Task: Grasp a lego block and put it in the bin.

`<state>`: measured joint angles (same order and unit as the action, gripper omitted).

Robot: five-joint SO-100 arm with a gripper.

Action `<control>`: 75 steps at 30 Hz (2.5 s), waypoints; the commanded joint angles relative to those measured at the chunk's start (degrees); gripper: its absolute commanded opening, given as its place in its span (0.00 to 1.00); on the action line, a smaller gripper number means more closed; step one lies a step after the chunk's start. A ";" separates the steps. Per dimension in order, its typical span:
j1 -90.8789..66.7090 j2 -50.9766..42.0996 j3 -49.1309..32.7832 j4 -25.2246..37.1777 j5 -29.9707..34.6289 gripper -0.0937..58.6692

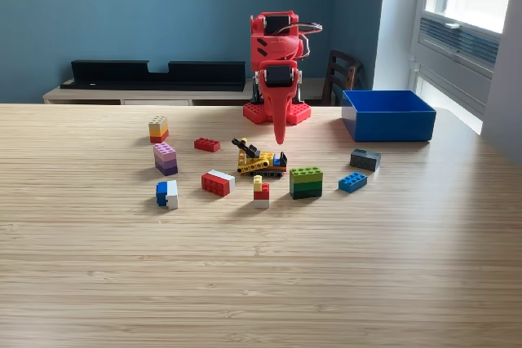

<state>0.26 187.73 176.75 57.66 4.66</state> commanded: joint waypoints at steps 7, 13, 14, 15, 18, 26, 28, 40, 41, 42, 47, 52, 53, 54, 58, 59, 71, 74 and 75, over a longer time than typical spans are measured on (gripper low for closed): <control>-4.39 -42.80 -51.77 20.83 3.43 0.43; -5.36 -43.77 -48.25 20.65 3.43 0.44; -5.63 -43.77 -47.90 20.57 3.52 0.44; -5.89 -43.77 -47.46 20.57 3.60 0.44; -6.68 -43.33 -46.14 20.57 3.87 0.43; -7.47 -42.98 -43.68 20.57 3.43 0.44; -7.38 -42.98 -43.59 20.65 3.16 0.44; -4.57 -43.68 -51.77 20.57 5.63 0.51; -4.04 -43.86 -53.00 20.57 6.24 0.53; -3.60 -43.95 -53.96 20.48 6.94 0.56; -2.46 -44.12 -56.51 20.21 9.32 0.66; 0.09 -44.21 -58.27 19.51 11.25 0.68; 0.88 -44.30 -58.54 19.16 11.51 0.68; 1.76 -44.30 -58.97 18.72 11.69 0.68; 5.80 -44.38 -60.82 17.67 12.83 0.69; 6.86 -44.38 -61.35 17.49 13.18 0.69; 19.95 -61.26 -70.84 16.96 13.01 0.68; 22.15 -66.18 -73.12 16.70 12.66 0.67; 22.85 -67.76 -74.18 16.70 12.57 0.67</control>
<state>21.01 123.57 108.54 75.23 17.58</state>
